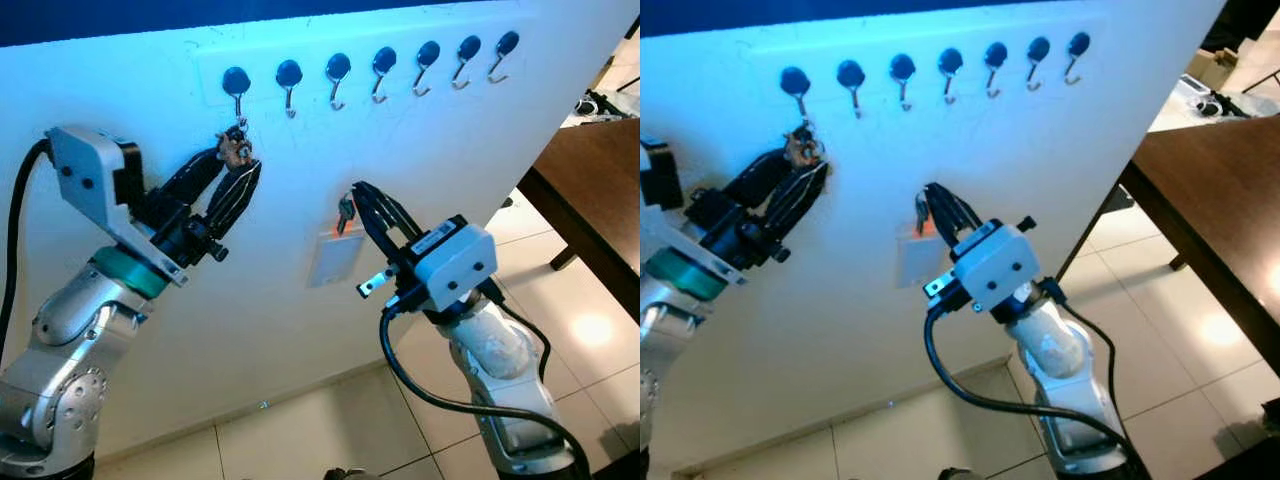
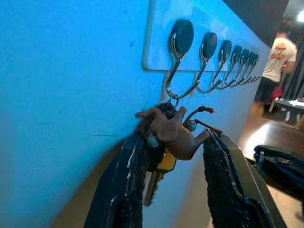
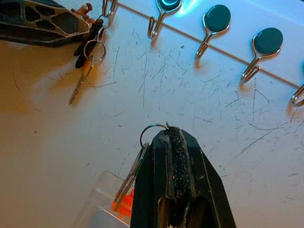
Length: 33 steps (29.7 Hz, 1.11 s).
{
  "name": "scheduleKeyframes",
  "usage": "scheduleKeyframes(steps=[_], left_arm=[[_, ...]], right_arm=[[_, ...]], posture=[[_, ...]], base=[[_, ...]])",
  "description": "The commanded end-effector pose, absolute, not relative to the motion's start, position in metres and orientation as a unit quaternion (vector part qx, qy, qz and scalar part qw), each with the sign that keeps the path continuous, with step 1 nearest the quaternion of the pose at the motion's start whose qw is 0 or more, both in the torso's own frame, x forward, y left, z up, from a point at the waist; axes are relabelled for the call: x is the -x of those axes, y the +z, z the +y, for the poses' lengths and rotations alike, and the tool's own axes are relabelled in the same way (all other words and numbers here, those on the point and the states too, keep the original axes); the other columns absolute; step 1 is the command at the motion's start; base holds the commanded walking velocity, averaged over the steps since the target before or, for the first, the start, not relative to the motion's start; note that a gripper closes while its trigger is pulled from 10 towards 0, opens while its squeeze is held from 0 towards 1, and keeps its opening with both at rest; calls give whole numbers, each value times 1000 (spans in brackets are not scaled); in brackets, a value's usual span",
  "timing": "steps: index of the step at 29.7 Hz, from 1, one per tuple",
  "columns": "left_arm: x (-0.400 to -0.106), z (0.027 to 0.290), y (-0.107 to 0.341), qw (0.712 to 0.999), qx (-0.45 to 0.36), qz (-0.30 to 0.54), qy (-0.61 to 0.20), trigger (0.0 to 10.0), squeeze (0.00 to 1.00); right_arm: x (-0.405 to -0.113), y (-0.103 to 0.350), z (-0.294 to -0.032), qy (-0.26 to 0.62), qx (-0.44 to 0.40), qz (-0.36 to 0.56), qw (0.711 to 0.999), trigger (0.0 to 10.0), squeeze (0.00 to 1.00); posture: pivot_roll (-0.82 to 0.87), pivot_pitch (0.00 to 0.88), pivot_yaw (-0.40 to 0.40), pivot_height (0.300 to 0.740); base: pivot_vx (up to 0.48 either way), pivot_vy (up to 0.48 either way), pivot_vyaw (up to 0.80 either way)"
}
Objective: Hang keys on a hook
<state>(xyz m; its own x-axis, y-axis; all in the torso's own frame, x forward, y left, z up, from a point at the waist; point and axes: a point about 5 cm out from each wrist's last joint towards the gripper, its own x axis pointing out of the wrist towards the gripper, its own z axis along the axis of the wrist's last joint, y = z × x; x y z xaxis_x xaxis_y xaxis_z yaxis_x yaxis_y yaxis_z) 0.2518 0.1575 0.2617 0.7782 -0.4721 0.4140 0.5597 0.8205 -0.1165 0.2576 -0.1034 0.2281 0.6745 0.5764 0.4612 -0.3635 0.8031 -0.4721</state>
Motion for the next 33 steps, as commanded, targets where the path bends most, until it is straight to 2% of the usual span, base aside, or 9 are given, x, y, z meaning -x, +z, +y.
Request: scheduleKeyframes(steps=[1, 4, 5, 7, 8, 9, 15, 23, 33], left_arm=[[-249, 165, 255, 929, 159, -168, -288, 10000, 0], [-243, 165, 242, 923, 154, -138, -325, 10000, 0], [-238, 165, 230, 925, 120, -110, -344, 10000, 0], [-238, 165, 230, 925, 120, -110, -344, 10000, 0], [-228, 163, 200, 926, 22, -36, -375, 10000, 0], [-226, 163, 191, 926, -16, -19, -376, 10000, 0], [-231, 162, 191, 935, -68, -27, -348, 10000, 0], [-232, 154, 206, 929, -69, -58, -359, 10000, 0], [-240, 143, 208, 927, -62, -84, -360, 10000, 0]], right_arm=[[-257, 227, -102, 262, 171, -305, 899, 10000, 0], [-257, 228, -101, 260, 170, -307, 899, 10000, 0], [-257, 228, -101, 260, 170, -308, 899, 10000, 0], [-257, 228, -101, 260, 170, -308, 899, 10000, 0], [-257, 229, -102, 259, 170, -310, 899, 10000, 0], [-257, 229, -102, 259, 170, -311, 899, 10000, 0], [-256, 231, -102, 265, 169, -312, 897, 10000, 0], [-256, 237, -101, 272, 169, -319, 892, 10000, 0], [-264, 270, -87, 282, 167, -381, 865, 10000, 0]], posture=[[36, 67, 61, 740], [36, 67, 64, 740], [36, 67, 66, 740], [36, 67, 66, 740], [38, 68, 67, 740], [38, 68, 67, 740], [34, 72, 61, 740], [34, 72, 57, 740], [24, 74, 61, 740]], base=[[0, 0, 0], [0, 0, 0], [0, 0, 0], [0, 0, 0], [0, 0, 0], [0, 0, 0], [0, 0, 0], [0, 0, 0], [0, 0, 0]])
